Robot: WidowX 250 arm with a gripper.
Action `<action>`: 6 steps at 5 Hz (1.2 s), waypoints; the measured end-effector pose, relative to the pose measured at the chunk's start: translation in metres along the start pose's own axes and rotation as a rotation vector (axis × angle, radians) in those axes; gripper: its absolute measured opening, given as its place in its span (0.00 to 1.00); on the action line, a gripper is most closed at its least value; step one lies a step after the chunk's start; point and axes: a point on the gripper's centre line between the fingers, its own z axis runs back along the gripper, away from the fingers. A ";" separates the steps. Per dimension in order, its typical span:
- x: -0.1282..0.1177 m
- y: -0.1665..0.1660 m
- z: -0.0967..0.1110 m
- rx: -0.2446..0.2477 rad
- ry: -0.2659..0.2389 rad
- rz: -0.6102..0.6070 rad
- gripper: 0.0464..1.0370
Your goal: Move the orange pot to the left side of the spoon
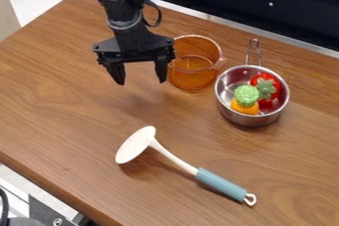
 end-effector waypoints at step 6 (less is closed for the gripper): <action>0.034 -0.036 -0.019 0.064 -0.007 0.509 0.96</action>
